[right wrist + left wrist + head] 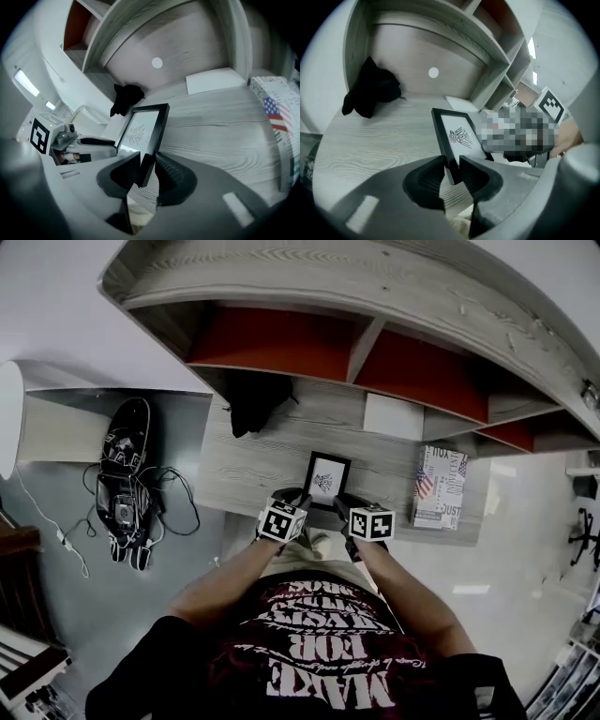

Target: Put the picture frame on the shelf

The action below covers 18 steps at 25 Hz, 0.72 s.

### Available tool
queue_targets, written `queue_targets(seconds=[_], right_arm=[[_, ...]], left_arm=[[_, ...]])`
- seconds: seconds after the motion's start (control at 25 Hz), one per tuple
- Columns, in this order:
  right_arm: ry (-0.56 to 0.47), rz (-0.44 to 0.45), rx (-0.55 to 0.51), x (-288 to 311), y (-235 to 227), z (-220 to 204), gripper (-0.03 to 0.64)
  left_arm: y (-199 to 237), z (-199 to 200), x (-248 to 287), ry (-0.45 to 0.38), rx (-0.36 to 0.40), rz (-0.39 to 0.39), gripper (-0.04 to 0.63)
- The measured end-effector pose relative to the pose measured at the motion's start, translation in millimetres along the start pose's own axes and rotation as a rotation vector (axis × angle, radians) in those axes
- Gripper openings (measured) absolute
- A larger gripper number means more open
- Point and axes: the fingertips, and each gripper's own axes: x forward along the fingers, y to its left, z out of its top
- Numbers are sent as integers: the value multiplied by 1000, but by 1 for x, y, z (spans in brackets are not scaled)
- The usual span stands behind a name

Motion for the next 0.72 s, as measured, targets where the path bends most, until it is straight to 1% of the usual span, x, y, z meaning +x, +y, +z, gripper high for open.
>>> queue_targets(seconds=[0.16,0.24,0.36,0.44,0.56,0.72], right_arm=[[-79,19,-45,-22,17,23,121],[-118,31,-72,-33,29,34,121],[-167,60,-82,-48,48,51,123],[-198,78,-102,-59,61,61,123],[-244,98,-158,-76,82,75,121],[-297,123,-217,-95,111,89,121]], left_arm=[[-7,24,-26,-92,20,17,106],[-9,36,-41,-132,41,38,106],[-12,51,-65,-191,77,78,106],[-14,61,-82,-236,80,96,106],[-18,76,-109,-308,84,118,107],[-21,91,-144,-383,83,161,106]])
